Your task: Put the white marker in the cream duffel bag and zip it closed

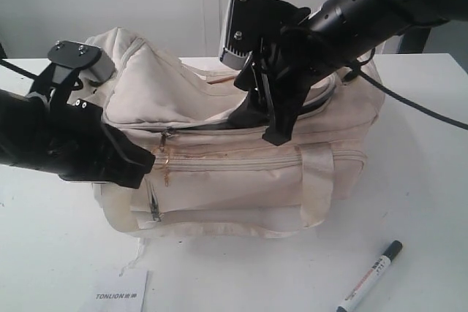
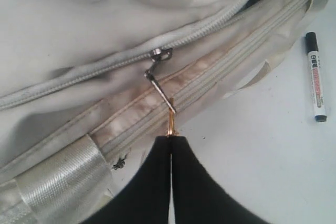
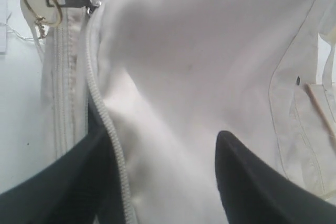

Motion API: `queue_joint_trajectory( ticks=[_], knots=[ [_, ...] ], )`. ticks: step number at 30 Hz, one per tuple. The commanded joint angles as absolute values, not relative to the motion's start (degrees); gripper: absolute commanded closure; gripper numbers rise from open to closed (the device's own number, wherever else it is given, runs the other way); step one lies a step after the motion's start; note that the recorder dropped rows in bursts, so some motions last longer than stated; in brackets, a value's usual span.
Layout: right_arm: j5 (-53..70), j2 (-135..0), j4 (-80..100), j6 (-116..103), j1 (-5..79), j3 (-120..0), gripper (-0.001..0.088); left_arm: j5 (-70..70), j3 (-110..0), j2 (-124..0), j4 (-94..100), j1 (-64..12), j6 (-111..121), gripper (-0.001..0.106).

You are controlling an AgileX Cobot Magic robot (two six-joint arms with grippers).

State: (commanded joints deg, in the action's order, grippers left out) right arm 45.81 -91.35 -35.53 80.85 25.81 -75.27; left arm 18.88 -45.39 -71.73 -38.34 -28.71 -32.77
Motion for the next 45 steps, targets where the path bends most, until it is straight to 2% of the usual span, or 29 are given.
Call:
queue_joint_trajectory(
  ticks=[10, 16, 29, 37, 38, 39, 40, 41, 42, 45],
  knots=[
    [53.4, -90.5, -43.5, 82.2, 26.8, -75.3, 0.0304, 20.0, -45.4, -71.1, -32.3, -28.7, -32.8, 0.105],
    [45.4, -93.7, -43.6, 82.5, 29.3, -75.3, 0.0304, 19.1, -45.4, -70.9, -31.2, -28.7, -32.8, 0.105],
    [40.6, -97.4, -43.5, 83.8, 29.7, -75.3, 0.0310, 17.4, -48.7, -68.4, -31.0, -28.7, -33.2, 0.105],
    [40.6, -98.8, -43.5, 83.8, 29.7, -75.3, 0.0445, 17.6, -50.4, -67.3, -30.6, -28.7, -33.2, 0.105],
    [40.7, -98.9, -43.5, 83.8, 29.7, -75.3, 0.0487, 17.6, -50.5, -67.3, -30.1, -28.7, -33.2, 0.105],
    [40.7, -99.2, -43.5, 83.8, 29.7, -75.3, 0.0603, 17.7, -50.7, -67.3, -29.1, -28.7, -33.2, 0.105],
    [40.6, -99.2, -43.5, 83.8, 29.7, -75.3, 0.0676, 17.7, -50.7, -67.3, -28.8, -28.7, -33.2, 0.105],
    [40.6, -99.2, -43.5, 83.8, 29.7, -75.3, 0.0817, 17.7, -50.7, -67.3, -28.1, -28.7, -33.2, 0.105],
    [40.6, -99.2, -43.5, 83.8, 29.7, -75.3, 0.0868, 17.7, -50.7, -67.3, -27.8, -28.7, -33.2, 0.105],
    [40.6, -99.0, -42.8, 83.8, 29.7, -75.3, 0.0868, 17.7, -50.7, -67.3, -25.1, -28.7, -33.2, 0.105]
  ],
)
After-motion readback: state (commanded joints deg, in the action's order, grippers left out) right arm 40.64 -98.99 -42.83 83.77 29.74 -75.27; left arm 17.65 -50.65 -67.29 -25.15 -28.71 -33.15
